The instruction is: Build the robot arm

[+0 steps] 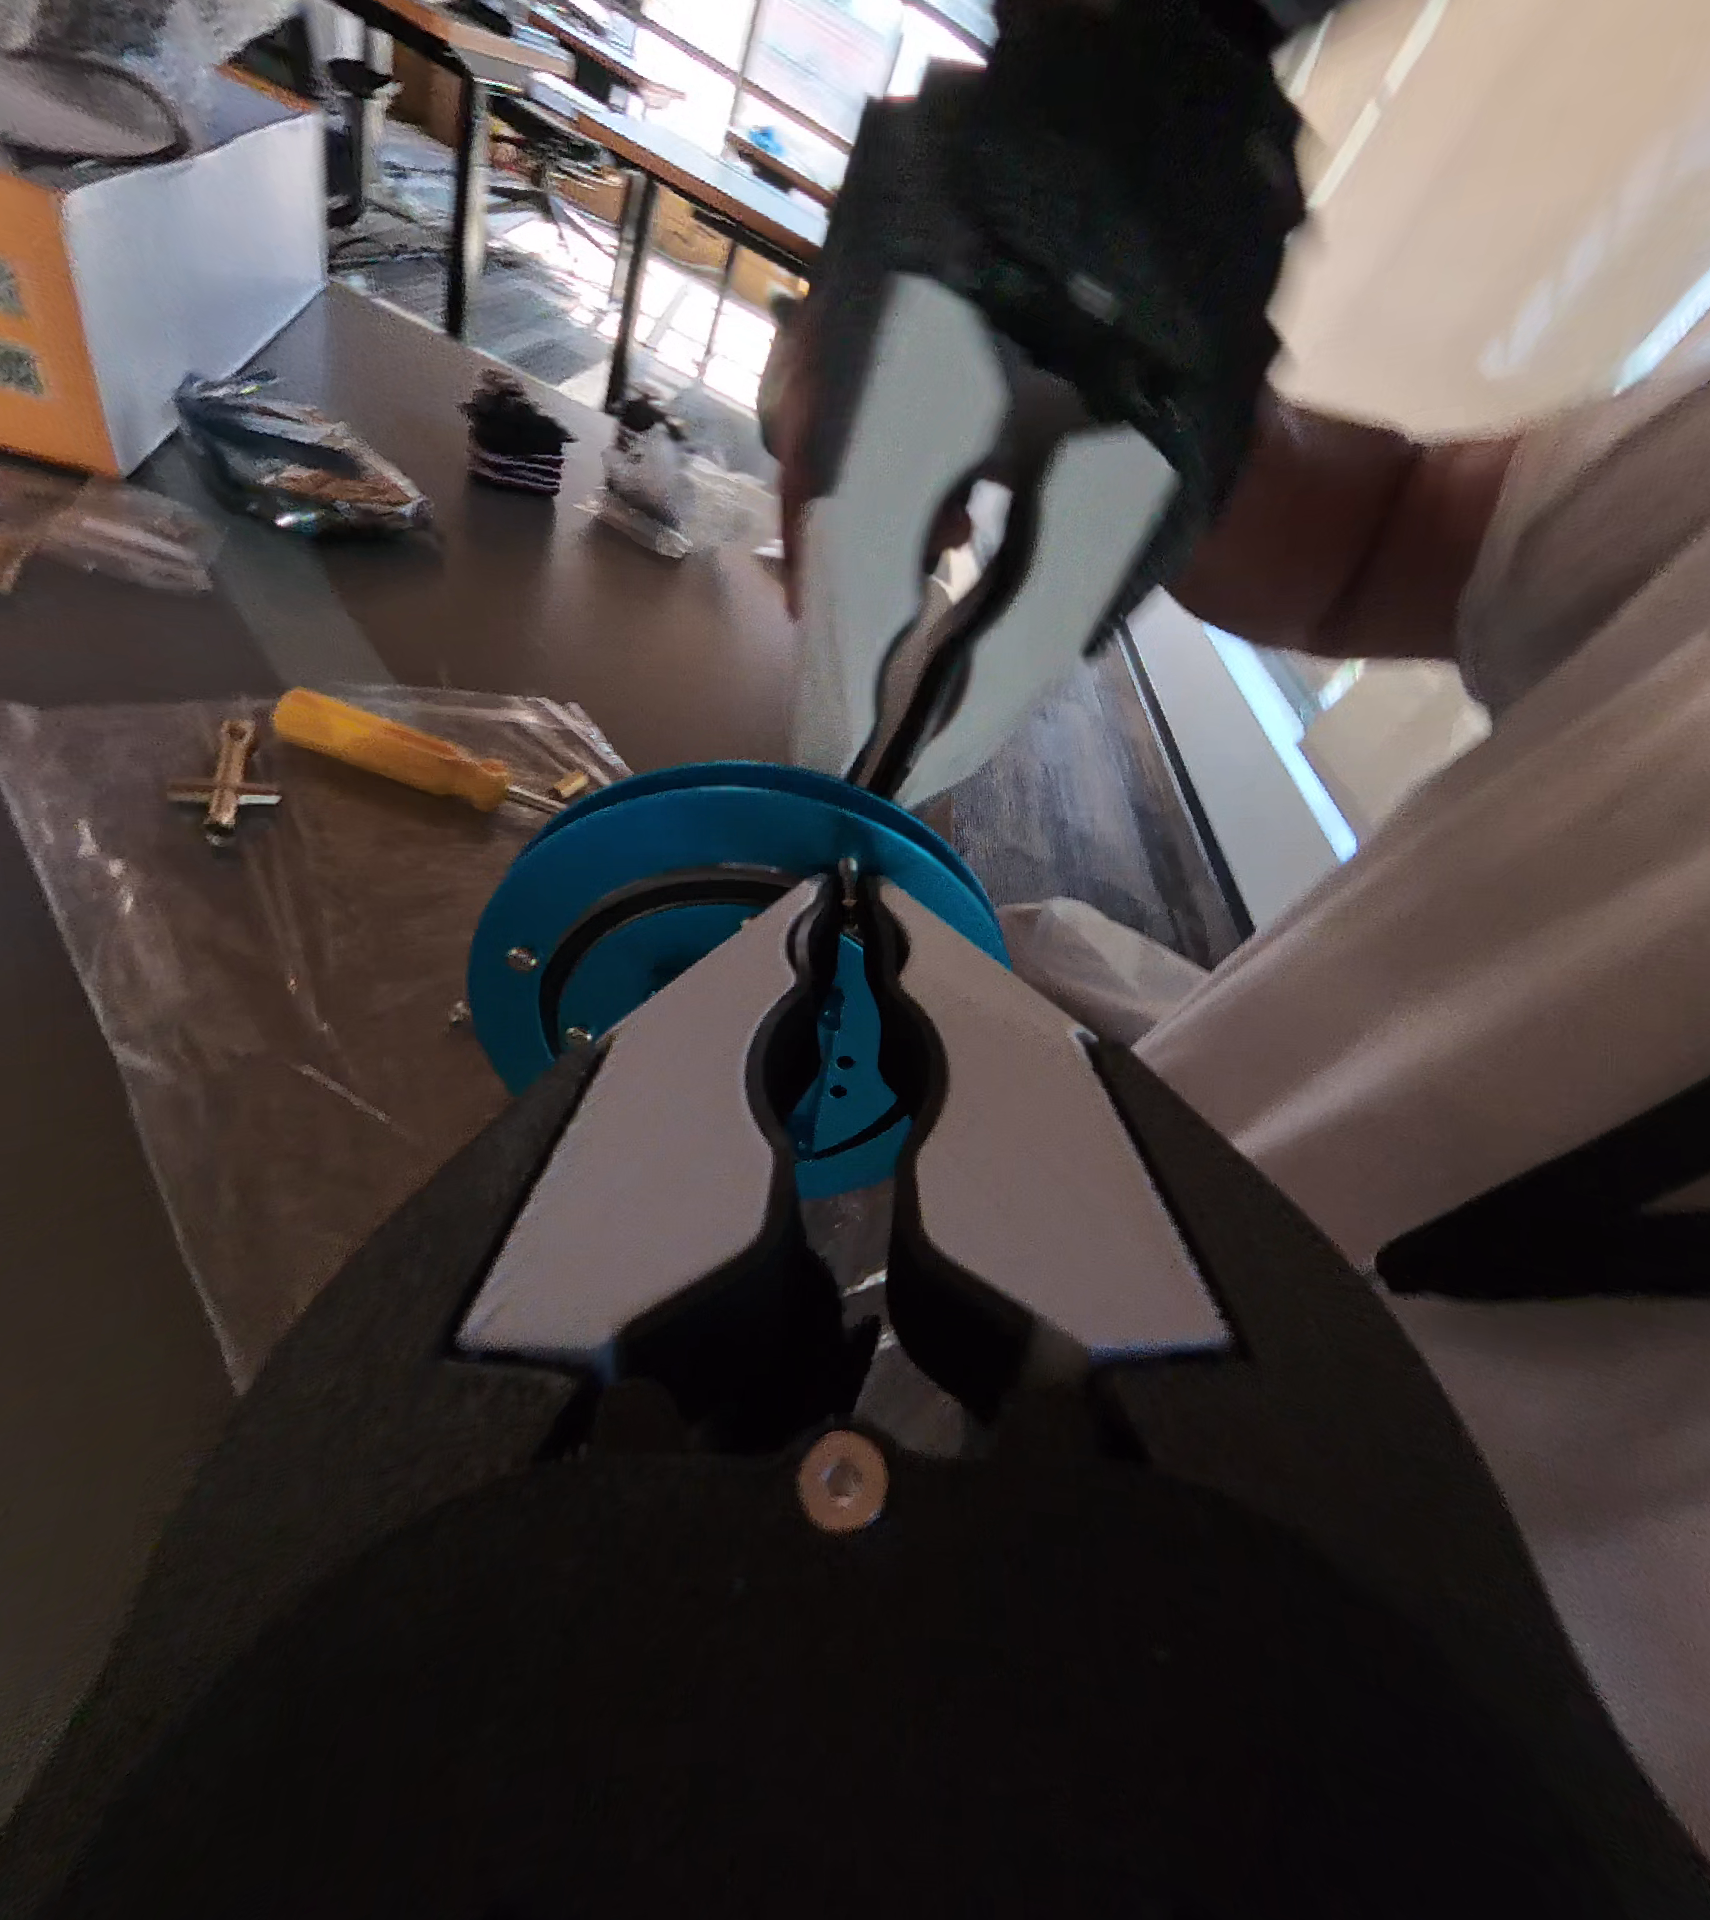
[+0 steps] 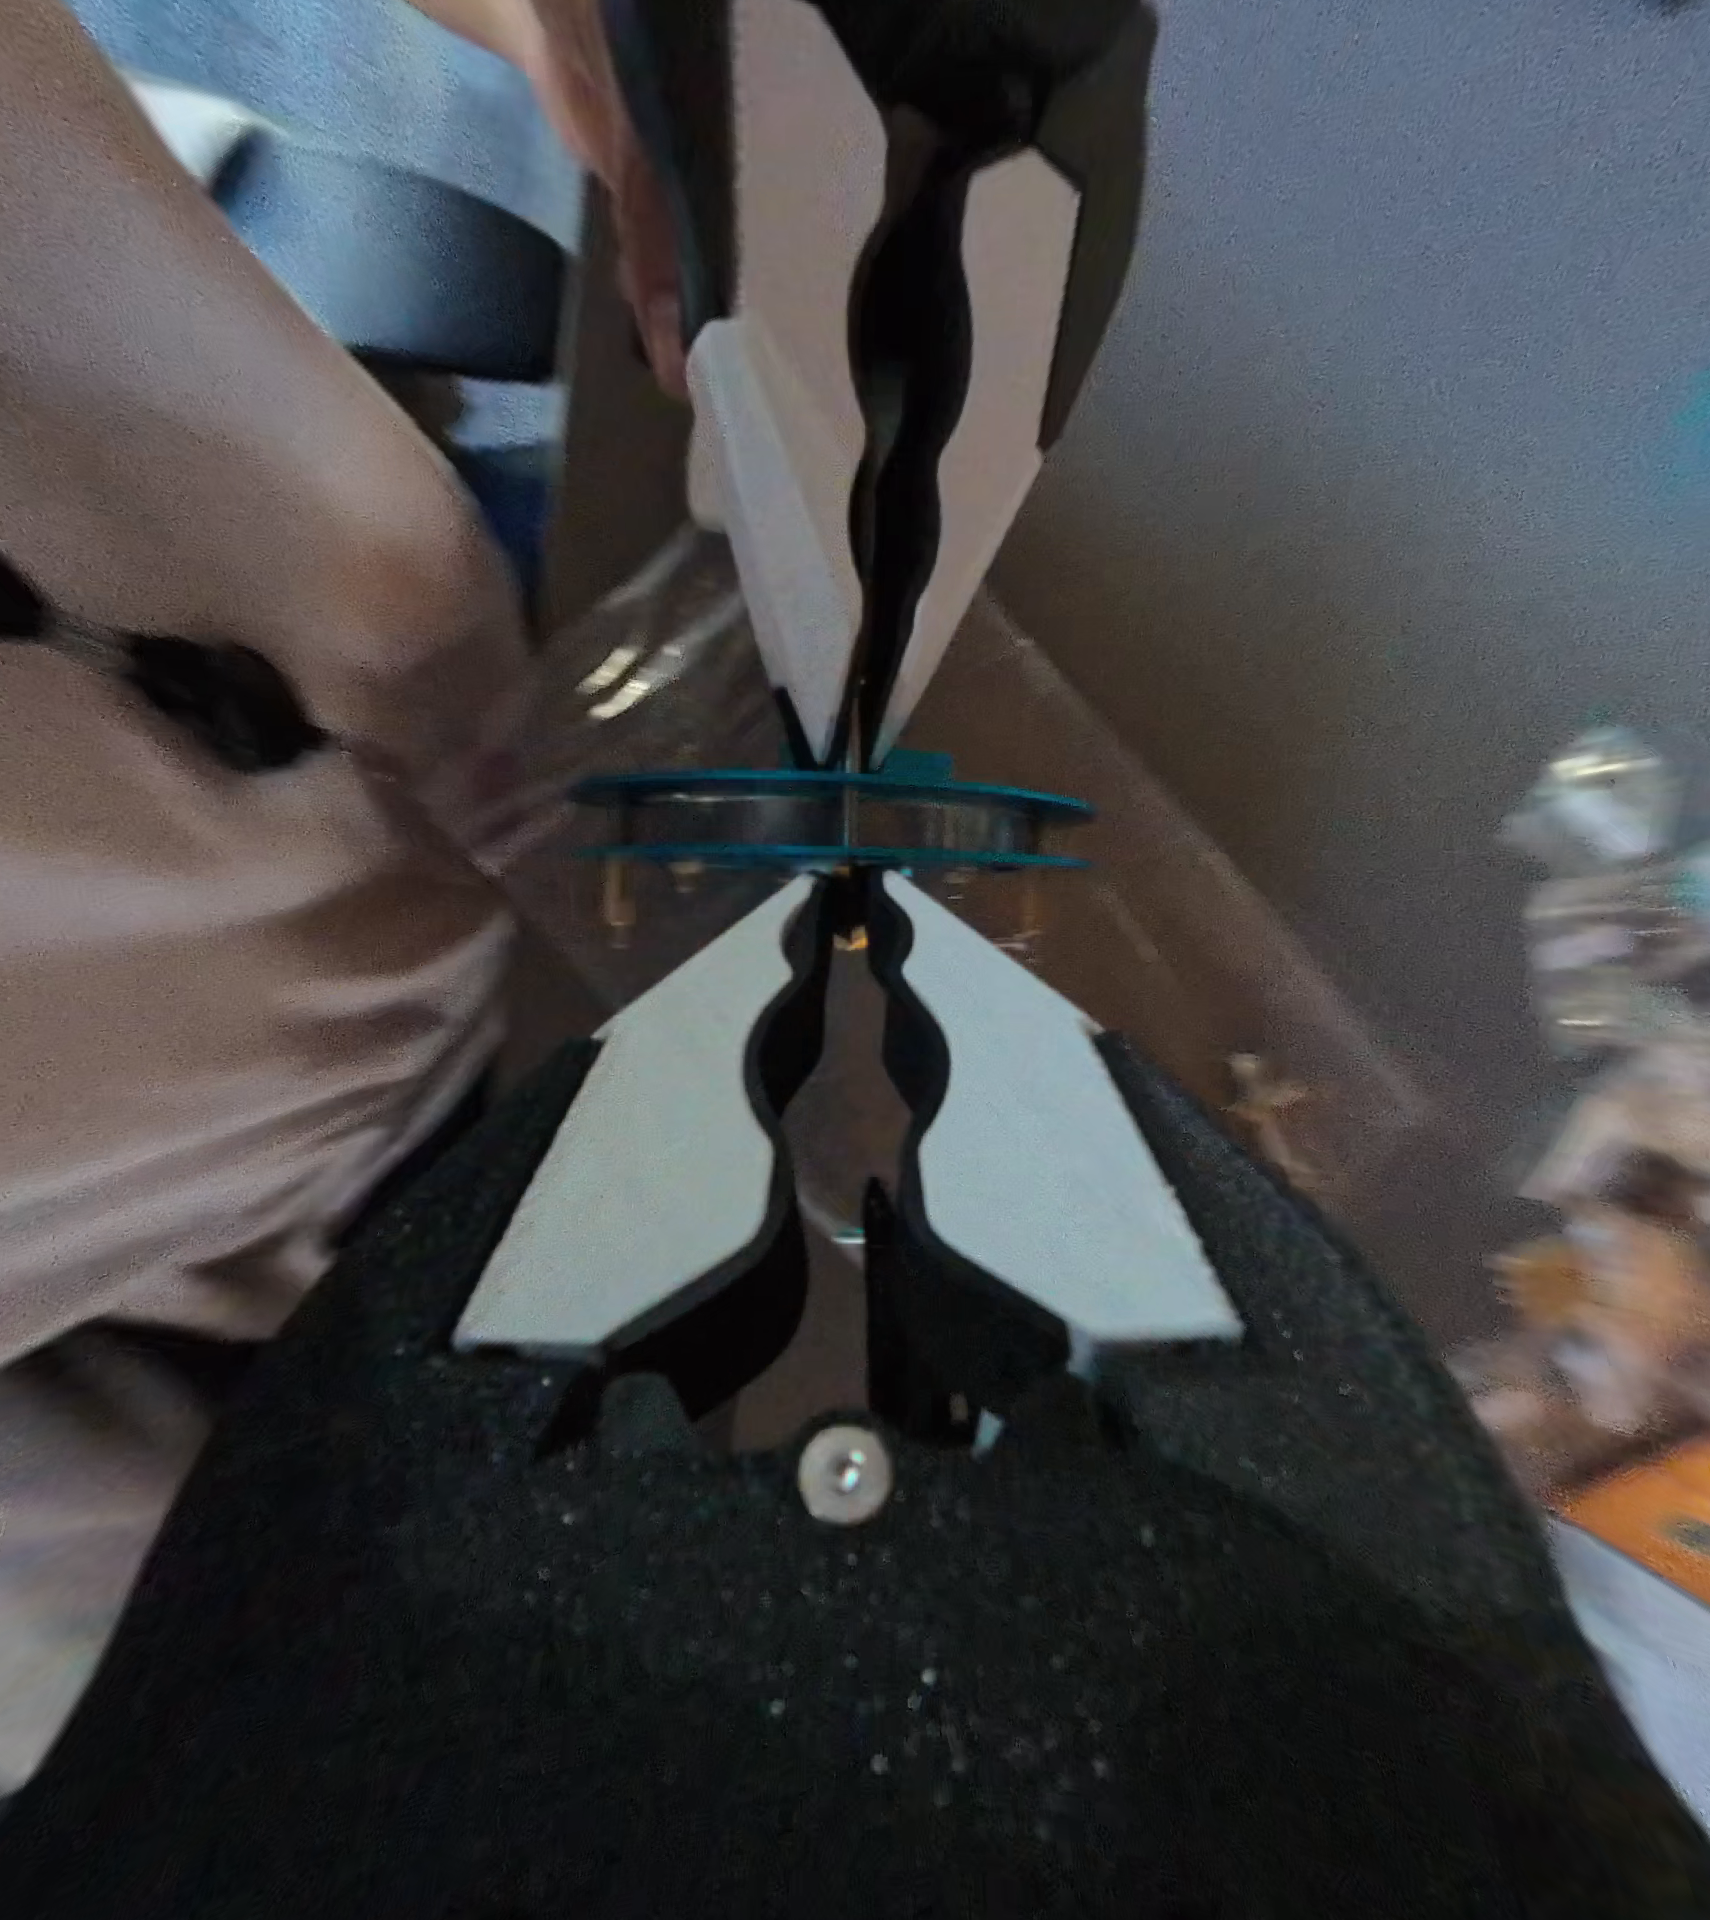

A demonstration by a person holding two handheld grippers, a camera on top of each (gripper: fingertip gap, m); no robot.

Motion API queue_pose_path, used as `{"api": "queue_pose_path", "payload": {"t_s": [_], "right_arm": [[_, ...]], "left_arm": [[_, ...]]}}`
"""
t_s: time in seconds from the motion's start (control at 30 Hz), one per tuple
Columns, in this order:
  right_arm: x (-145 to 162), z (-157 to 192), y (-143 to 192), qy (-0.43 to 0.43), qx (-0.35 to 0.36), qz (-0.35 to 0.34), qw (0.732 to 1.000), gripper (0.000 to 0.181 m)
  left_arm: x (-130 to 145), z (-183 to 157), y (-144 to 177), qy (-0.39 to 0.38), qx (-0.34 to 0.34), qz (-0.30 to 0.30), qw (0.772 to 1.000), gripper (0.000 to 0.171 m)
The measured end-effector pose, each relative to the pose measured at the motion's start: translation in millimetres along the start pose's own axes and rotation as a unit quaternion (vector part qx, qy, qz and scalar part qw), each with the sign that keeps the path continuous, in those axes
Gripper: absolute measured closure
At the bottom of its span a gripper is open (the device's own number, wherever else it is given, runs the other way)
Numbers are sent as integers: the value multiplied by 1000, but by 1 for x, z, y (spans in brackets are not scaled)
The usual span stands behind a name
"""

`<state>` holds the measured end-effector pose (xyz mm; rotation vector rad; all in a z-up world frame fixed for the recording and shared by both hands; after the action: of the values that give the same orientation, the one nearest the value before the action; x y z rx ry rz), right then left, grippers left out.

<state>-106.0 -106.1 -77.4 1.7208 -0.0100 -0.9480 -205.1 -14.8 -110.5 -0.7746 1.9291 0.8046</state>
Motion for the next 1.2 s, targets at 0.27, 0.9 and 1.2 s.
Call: {"api": "queue_pose_path", "payload": {"t_s": [0.27,0.9,1.2], "right_arm": [[11,38,-25,251,422,40,870,177],[-2,6,-2,79,68,52,993,177],[10,38,-9,147,312,9,939,176]], "left_arm": [[3,7,-1,122,6,-38,992,170],[3,-4,2,22,-26,-29,999,170],[5,-4,-2,105,-3,-42,994,170]]}}
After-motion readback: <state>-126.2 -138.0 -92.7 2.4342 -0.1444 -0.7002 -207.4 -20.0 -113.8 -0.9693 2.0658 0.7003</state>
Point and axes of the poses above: each gripper's, where its closed fingertips meet, y back along the fingers, x out of its underside, z = x × y across the jaws, the point moved 8 cm from there along y, back along the fingers, and after that the axes turned 5 degrees about -x, right-handed, at the moved point
